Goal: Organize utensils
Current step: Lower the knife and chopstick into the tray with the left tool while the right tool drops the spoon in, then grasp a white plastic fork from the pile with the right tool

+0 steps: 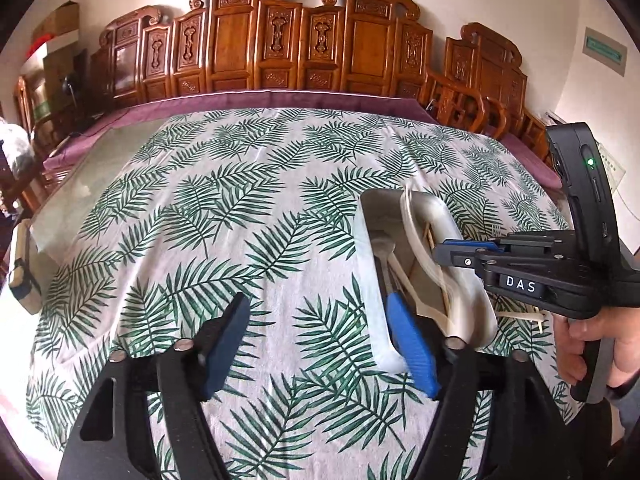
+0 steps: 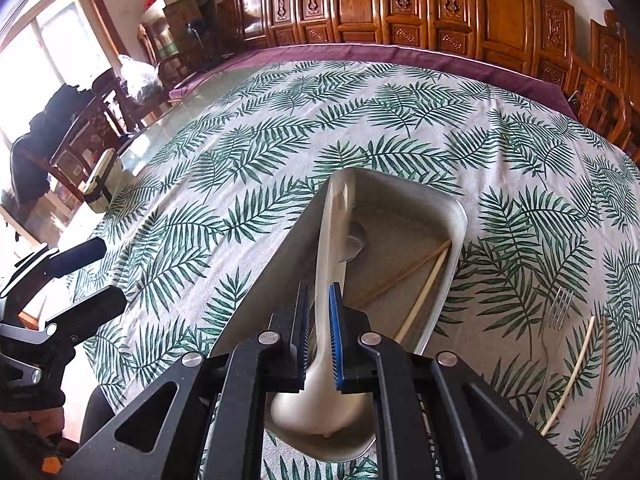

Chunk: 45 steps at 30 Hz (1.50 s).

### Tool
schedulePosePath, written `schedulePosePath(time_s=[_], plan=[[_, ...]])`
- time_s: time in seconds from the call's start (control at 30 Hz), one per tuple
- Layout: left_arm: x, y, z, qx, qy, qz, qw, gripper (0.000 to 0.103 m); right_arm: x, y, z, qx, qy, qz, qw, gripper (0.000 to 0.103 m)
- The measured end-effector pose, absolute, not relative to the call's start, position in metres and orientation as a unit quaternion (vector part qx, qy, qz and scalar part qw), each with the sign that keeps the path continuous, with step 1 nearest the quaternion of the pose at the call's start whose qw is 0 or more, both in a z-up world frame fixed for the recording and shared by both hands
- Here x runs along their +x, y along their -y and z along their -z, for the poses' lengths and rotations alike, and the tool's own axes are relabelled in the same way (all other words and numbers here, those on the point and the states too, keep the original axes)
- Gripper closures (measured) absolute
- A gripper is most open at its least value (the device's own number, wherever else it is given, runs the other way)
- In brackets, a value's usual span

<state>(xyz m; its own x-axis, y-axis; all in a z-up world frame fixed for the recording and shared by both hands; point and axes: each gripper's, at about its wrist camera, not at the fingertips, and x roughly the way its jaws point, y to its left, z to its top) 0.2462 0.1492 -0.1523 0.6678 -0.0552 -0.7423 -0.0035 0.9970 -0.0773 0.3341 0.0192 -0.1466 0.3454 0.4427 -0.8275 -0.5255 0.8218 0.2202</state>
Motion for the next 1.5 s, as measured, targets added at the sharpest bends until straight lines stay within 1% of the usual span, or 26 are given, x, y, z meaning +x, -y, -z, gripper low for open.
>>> schedulePosePath(time_s=[0.03, 0.23, 0.43, 0.67, 1.07, 1.2, 1.27, 1.3, 1.5], plan=[[0.246, -0.150, 0.153, -0.039, -0.409, 0.014, 0.912, 0.033, 0.334, -0.019, 0.146, -0.044, -0.488, -0.295, 0.820, 0.092], [0.244, -0.140, 0.152, -0.039, -0.408, 0.023, 0.912, 0.024, 0.328, 0.006, 0.130, -0.044, -0.467, -0.292, 0.833, 0.092], [0.242, -0.118, 0.147, -0.030, -0.403, 0.042, 0.914, 0.021, 0.322, 0.073, 0.117, -0.066, -0.450, -0.259, 0.852, 0.092], [0.240, -0.081, 0.146, -0.029, -0.402, 0.070, 0.913, 0.021, 0.307, 0.149, 0.123, -0.079, -0.450, -0.212, 0.864, 0.090], [0.239, 0.003, 0.151, -0.013, -0.410, 0.119, 0.904, 0.021, 0.283, 0.240, 0.147, -0.044, -0.472, -0.159, 0.866, 0.088], [0.239, 0.023, 0.159, -0.005, -0.417, 0.126, 0.900, 0.021, 0.277, 0.241, 0.155, -0.046, -0.475, -0.173, 0.862, 0.087], [0.238, 0.026, 0.161, -0.004, -0.419, 0.126, 0.899, 0.021, 0.275, 0.233, 0.158, -0.049, -0.476, -0.186, 0.858, 0.077], [0.238, 0.027, 0.163, -0.003, -0.419, 0.124, 0.899, 0.021, 0.275, 0.226, 0.161, -0.054, -0.476, -0.199, 0.855, 0.076], [0.234, 0.017, 0.169, -0.006, -0.426, 0.111, 0.898, 0.021, 0.281, 0.178, 0.176, -0.077, -0.482, -0.267, 0.831, 0.076]])
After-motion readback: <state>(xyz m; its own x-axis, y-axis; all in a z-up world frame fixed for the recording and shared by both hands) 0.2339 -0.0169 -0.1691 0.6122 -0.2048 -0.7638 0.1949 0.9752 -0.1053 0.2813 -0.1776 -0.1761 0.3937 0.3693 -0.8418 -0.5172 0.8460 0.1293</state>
